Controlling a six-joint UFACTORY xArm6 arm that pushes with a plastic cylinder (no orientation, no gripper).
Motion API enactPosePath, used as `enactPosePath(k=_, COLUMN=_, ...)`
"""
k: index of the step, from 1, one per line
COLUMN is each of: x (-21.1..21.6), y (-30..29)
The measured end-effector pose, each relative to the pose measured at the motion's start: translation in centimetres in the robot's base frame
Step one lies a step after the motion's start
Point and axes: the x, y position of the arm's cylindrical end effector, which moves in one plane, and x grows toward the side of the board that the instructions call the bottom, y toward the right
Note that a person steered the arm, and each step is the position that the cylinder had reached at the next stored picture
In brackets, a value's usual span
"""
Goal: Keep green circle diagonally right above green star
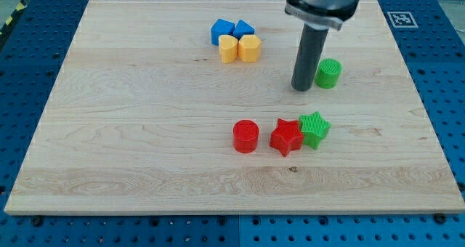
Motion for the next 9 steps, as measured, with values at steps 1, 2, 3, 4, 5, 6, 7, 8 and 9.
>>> enactPosePath(k=1, x=-2.7, y=0.2)
enactPosePath(k=2, x=-2.5, y=5.2)
enactPosePath(k=3, x=-2.2, y=8.0)
enactPosePath(k=4, x=0.8, y=11.0)
enactPosePath(k=5, x=1.5, y=11.5)
enactPosePath(k=6, x=1.5, y=11.5)
enactPosePath(k=7, x=0.6, y=11.2)
enactPosePath(k=8, x=0.2, y=11.2)
enactPosePath(k=9, x=-0.2, y=11.2)
